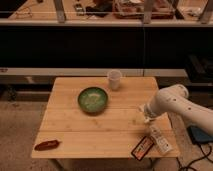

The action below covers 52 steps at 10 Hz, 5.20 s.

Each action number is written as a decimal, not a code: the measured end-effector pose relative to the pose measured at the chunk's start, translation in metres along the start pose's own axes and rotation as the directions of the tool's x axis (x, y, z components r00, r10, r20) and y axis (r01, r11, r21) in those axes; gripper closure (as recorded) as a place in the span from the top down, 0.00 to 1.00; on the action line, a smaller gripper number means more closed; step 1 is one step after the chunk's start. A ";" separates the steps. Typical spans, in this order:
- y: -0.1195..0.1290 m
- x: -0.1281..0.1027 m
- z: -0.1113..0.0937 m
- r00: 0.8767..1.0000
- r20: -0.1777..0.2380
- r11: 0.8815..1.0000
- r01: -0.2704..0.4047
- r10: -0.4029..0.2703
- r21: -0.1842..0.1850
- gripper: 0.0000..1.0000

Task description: Place the bottle in the ceramic bowl

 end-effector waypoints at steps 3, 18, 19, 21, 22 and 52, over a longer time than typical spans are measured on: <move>0.008 -0.040 -0.007 0.996 0.060 0.997 -0.063 0.067 -0.053 0.80; 0.025 -0.082 0.043 0.998 -0.036 0.991 -0.055 0.051 -0.125 0.80; 0.023 -0.082 0.048 0.998 -0.037 0.992 -0.050 0.047 -0.116 0.79; 0.018 -0.079 0.060 0.998 -0.051 0.995 -0.037 0.032 -0.090 0.62; 0.016 -0.076 0.062 0.998 -0.059 0.996 -0.035 0.030 -0.081 0.54; -0.216 0.293 0.070 0.864 -0.349 0.852 0.459 -0.362 0.253 0.47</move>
